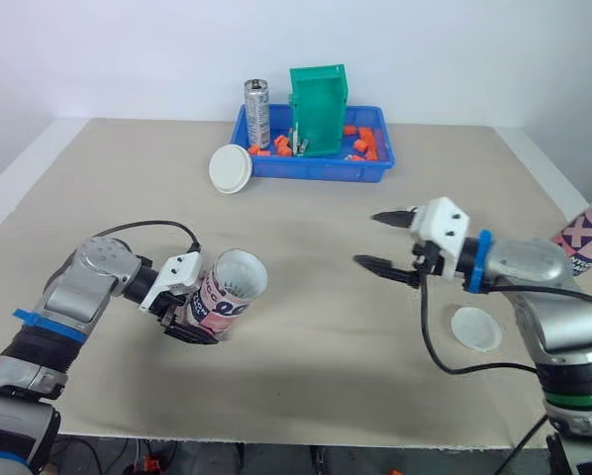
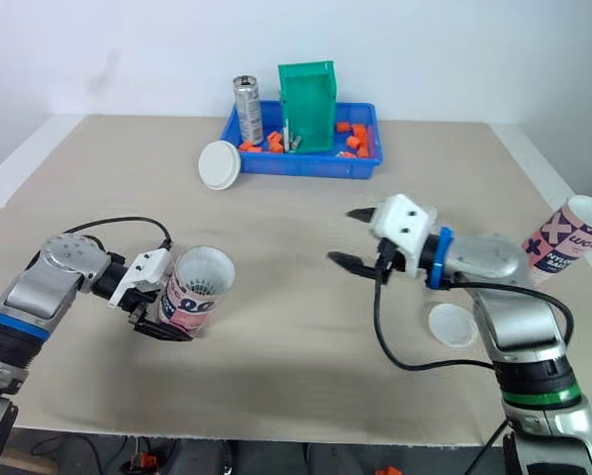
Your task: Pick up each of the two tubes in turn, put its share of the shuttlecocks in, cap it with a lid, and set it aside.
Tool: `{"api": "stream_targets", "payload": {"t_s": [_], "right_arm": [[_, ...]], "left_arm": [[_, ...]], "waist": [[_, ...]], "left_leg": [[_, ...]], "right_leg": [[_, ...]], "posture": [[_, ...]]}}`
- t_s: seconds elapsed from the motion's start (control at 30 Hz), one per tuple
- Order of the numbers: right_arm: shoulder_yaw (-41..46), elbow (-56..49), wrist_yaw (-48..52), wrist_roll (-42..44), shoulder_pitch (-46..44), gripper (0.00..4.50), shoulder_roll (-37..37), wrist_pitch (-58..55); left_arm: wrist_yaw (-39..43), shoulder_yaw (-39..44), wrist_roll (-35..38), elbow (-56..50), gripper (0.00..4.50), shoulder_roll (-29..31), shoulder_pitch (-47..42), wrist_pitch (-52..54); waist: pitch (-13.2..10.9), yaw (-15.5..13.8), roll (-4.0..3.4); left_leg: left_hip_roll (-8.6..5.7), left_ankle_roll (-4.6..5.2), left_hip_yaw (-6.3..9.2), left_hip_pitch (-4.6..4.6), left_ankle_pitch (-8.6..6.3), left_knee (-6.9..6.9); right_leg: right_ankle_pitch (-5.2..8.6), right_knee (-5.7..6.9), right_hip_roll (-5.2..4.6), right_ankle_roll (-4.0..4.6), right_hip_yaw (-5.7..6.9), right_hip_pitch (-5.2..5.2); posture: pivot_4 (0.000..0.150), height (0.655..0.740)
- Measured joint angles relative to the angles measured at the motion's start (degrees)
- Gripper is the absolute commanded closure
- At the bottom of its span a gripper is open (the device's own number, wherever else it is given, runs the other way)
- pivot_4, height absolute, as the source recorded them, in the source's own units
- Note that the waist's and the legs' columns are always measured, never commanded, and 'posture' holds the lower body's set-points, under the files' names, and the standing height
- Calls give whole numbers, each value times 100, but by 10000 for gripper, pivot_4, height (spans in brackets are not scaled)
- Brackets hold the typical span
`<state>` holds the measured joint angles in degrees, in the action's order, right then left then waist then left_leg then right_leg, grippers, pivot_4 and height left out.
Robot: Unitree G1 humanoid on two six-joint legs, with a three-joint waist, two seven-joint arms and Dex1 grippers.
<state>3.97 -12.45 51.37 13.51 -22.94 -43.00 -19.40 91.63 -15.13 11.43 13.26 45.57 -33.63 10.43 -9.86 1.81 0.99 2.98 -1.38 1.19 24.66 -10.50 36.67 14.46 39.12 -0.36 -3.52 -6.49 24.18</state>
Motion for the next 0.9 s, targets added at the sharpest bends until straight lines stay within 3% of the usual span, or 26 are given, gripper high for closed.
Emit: {"api": "stream_targets", "payload": {"t_s": [0.23,0.37,0.9], "right_arm": [[679,922,-1537,-457,661,5101,426,-130],[724,1404,-1884,-550,660,5101,555,-69],[389,4553,-1756,-666,-1074,5101,1030,1121]], "left_arm": [[-10,7,-9,-9,5468,-25,7,-5],[-6,18,-23,4,5468,-25,3,-5],[-8,72,-14,-47,5468,5,63,74]], "waist": [[0,13,2],[-1,35,-2],[-3,93,-5]], "left_leg": [[-2,0,-4,0,0,5],[-2,0,-2,-1,0,4],[-5,2,1,-2,1,4]], "right_leg": [[9,-2,-1,16,-6,-5],[4,-2,1,8,-6,-6],[-5,-3,0,-11,-8,-11]], "posture": [[1500,7083],[1500,7083],[1500,7083]]}}
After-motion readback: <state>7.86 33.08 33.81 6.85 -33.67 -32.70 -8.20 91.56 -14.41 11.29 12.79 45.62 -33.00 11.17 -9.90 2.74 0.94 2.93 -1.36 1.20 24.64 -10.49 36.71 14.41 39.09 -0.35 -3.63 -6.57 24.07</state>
